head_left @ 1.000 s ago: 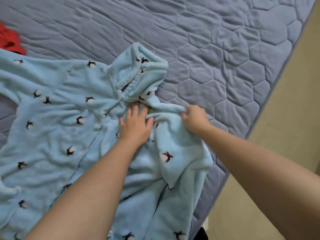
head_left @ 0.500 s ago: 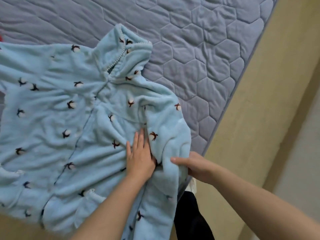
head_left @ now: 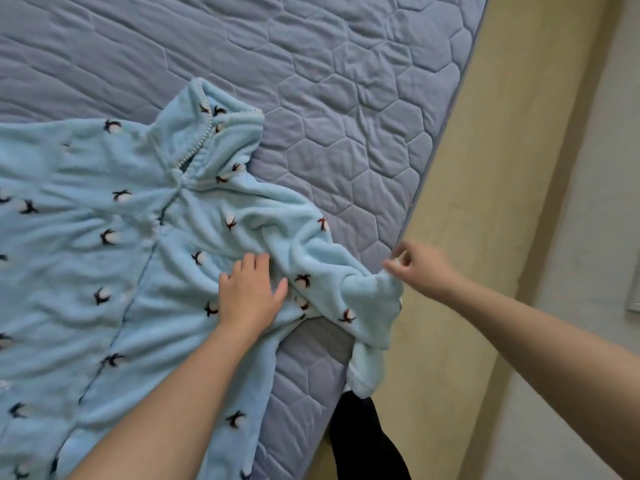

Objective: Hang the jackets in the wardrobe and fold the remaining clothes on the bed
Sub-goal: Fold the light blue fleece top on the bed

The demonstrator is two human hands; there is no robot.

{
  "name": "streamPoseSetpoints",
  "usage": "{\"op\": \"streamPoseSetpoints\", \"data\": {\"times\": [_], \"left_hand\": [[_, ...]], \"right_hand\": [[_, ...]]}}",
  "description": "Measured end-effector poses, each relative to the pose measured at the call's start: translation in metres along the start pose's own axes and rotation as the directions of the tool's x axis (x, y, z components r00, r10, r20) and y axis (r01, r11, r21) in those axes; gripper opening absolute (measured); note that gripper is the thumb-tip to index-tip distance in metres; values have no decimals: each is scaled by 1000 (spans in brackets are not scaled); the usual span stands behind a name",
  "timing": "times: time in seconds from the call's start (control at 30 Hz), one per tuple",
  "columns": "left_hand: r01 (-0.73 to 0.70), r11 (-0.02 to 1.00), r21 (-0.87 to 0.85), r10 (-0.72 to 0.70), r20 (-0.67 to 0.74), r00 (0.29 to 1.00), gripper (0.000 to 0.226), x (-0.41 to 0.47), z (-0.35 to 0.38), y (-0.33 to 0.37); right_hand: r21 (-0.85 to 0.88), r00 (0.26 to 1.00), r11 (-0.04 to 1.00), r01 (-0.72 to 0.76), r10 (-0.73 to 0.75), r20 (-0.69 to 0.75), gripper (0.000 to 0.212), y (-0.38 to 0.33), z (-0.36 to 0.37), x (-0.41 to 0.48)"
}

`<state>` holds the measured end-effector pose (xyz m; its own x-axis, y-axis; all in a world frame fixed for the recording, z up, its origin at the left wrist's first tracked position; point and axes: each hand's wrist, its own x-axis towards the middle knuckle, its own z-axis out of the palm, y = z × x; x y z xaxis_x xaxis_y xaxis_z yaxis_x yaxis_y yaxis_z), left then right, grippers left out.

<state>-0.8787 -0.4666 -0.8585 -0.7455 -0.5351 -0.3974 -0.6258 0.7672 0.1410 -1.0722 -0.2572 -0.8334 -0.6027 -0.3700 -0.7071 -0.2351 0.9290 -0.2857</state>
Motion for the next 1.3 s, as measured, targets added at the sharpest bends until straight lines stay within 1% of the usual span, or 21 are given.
{"op": "streamPoseSetpoints", "data": {"times": [0.07, 0.13, 0.2, 0.23, 0.33, 0.4, 0.43, 0.47, 0.5, 0.53, 0.6, 0.63, 0.67, 0.77, 0.83, 0.9, 0.97, 1.07, 1.1, 1.2, 1.3], "left_hand": [[-30, 985, -171, 15, -84, 996, 50, 17, -4, 12], [-82, 952, -296, 49, -117, 992, 52, 32, -8, 26], [-199, 969, -149, 188, -83, 979, 60, 46, -9, 33], [-243, 969, -29, 244, 6, 970, 64, 53, -10, 31], [-279, 934, 226, 212, 280, 936, 68, 75, -15, 22], [-254, 939, 230, 181, 299, 937, 70, 84, -22, 25], [-236, 950, 202, 170, 298, 939, 71, 87, -25, 30], [-215, 960, 179, 153, 307, 939, 73, 88, -27, 34], [-194, 966, 170, 131, 322, 937, 74, 89, -29, 38], [-174, 969, 174, 109, 332, 937, 75, 87, -29, 41], [-146, 976, 160, 95, 288, 953, 75, 79, -25, 45], [-137, 983, 124, 106, 228, 968, 74, 71, -23, 46], [-134, 988, 78, 121, 151, 981, 71, 61, -21, 47], [-239, 971, -2, 238, -84, 968, 49, 17, -11, 43], [-350, 937, -13, 347, -105, 932, 40, -10, -2, 41], [-360, 932, -47, 362, 41, 931, 40, -26, 5, 44], [-304, 950, -69, 311, 190, 931, 43, -28, 12, 51], [-159, 974, -164, 195, 229, 954, 45, -17, 12, 61], [-102, 968, -228, 153, 220, 963, 46, -13, 9, 65], [-152, 895, -420, 233, 148, 961, 50, -8, 1, 80], [-243, 810, -534, 353, 113, 929, 56, -2, -1, 101]], "right_hand": [[-42, 989, 994, 105, -100, 107, 63, -24, 33, -8], [-179, 981, 975, 128, -98, 166, 57, -30, 53, -7], [-223, 974, 970, 98, -48, 220, 36, -25, 42, -2], [-248, 955, 963, 108, -31, 294, 29, -19, 30, 1], [-407, 873, 895, 184, 42, 487, 22, 2, -17, 8], [-297, 901, 938, 178, -34, 433, 24, 7, -46, 6], [-82, 932, 987, 136, -99, 349, 23, 8, -54, 6], [175, 955, 982, 72, -119, 272, 22, 7, -55, 5], [308, 972, 951, 14, -85, 221, 22, 8, -51, 7], [315, 977, 949, -32, -36, 209, 21, 8, -44, 9], [-53, 988, 997, -49, 57, 144, 19, 18, -23, 15], [-196, 994, 976, -93, 101, 32, 26, 25, -13, 15], [-244, 991, 961, -129, 114, -76, 32, 30, -6, 12], [31, 957, 994, -105, 109, -267, 62, 37, 20, -10], [245, 972, 958, -149, 188, -142, 91, 39, 47, -35], [417, 969, 874, -248, 233, 87, 109, 39, 74, -50], [536, 950, 787, -306, 212, 230, 100, 35, 93, -49], [569, 978, 798, -201, 193, 75, 24, 23, 99, -29], [541, 980, 823, -171, 201, 5, 12, 21, 97, -24], [525, 984, 851, -15, 104, -142, 14, 34, 85, -27], [498, 995, 866, 47, -87, 56, 67, 41, 87, -32]]}}
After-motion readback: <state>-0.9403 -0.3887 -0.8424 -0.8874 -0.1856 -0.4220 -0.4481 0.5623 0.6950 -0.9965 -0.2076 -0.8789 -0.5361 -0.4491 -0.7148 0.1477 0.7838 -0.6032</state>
